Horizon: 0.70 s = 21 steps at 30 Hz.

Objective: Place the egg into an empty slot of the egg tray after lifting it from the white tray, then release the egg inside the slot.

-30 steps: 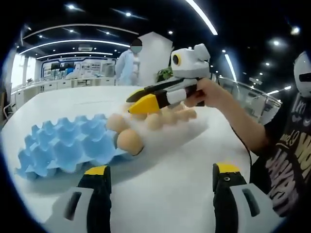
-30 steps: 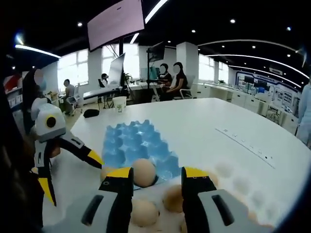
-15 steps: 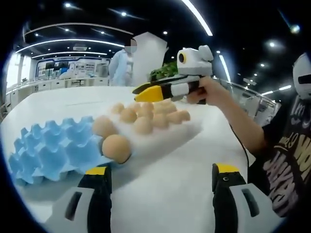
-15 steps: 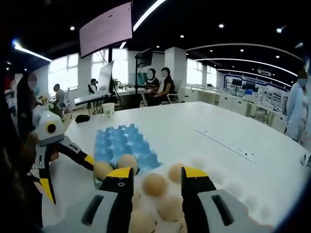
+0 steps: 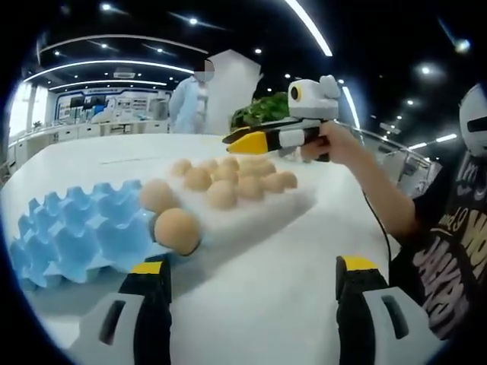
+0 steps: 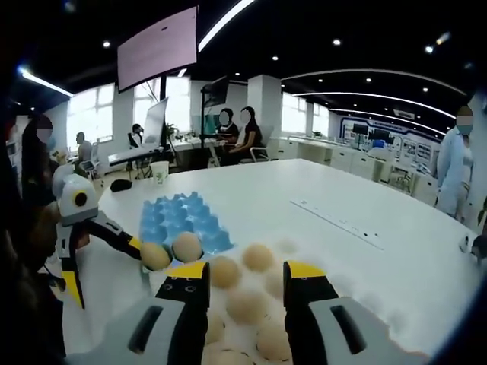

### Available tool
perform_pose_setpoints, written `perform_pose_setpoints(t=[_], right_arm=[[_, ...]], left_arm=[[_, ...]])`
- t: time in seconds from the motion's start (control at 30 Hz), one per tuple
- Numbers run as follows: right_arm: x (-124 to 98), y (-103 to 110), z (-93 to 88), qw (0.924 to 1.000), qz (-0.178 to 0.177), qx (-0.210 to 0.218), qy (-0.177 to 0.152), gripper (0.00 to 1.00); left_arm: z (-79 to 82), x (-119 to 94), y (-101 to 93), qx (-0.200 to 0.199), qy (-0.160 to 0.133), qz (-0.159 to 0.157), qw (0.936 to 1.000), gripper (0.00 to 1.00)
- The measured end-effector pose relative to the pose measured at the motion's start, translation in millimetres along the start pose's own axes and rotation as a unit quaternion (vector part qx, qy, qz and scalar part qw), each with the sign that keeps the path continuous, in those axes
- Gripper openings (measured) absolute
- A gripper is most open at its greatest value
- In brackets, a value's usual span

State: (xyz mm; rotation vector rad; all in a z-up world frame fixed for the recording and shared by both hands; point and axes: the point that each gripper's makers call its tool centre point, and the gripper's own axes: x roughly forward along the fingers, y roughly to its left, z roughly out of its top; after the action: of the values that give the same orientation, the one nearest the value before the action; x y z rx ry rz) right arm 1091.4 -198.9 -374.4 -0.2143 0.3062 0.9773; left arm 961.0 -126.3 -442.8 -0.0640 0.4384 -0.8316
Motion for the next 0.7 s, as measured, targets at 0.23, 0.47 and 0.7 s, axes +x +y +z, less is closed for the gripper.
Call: perform_pose_setpoints(t=[0.23, 0.47, 0.7], right_arm=[[-16.8, -17.3, -3.6, 0.9997, -0.025, 0.007, -0.004, 0.4], [-32.4, -35.9, -11.0, 0.9988, -0.048, 0.013, -0.002, 0.4], [-43.6, -49.9, -18.1, 0.9978, -0.063, 0.019, -0.001, 0.39]], left_arm=[[-0.8, 2.4, -0.6, 0.004, 0.003, -0.001, 1.0, 0.92], [-2.6, 2.3, -8.4, 0.004, 0.005, -0.01, 0.9999, 0.91], [1.8, -1.1, -10.1, 0.004, -0.002, -0.008, 1.0, 0.91]])
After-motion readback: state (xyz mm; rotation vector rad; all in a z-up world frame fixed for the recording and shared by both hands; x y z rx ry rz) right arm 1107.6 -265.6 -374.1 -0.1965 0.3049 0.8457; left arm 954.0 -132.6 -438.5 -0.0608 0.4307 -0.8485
